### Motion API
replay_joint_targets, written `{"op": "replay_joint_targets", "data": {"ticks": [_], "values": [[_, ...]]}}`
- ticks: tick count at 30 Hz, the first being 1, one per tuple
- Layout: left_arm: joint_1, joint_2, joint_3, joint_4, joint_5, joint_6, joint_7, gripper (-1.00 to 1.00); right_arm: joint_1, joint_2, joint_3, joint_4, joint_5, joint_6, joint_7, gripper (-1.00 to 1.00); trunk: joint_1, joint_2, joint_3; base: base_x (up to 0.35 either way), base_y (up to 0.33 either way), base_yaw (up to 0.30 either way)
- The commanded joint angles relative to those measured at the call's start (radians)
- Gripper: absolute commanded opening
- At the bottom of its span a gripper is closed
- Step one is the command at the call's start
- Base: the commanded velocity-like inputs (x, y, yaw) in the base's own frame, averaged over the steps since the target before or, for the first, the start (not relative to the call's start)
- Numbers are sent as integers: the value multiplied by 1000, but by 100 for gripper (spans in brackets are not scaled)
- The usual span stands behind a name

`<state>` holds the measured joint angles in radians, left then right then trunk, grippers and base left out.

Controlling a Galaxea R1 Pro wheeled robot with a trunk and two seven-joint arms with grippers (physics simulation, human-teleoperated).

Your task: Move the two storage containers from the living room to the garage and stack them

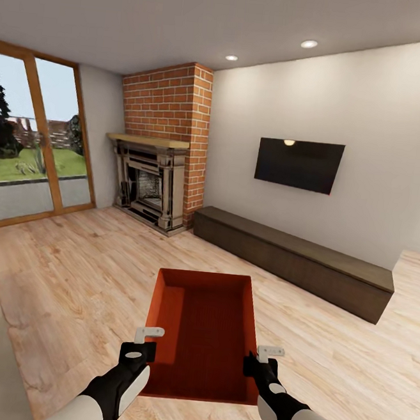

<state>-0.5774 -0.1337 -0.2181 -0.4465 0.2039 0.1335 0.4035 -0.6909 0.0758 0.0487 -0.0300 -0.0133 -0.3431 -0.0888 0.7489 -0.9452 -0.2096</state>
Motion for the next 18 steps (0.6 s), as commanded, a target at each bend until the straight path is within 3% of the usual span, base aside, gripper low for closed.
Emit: {"op": "replay_joint_targets", "data": {"ticks": [1,18], "values": [[-1,-3,-3,-4,-3,5,9,-100,-1,4,2,3,-2,-2,0,-100,-4,6,2,0,0,0],[-1,-3,-4,-8,-3,5,9,-100,-1,4,2,3,-2,-2,1,-100,-69,125,55,0,0,0]]}}
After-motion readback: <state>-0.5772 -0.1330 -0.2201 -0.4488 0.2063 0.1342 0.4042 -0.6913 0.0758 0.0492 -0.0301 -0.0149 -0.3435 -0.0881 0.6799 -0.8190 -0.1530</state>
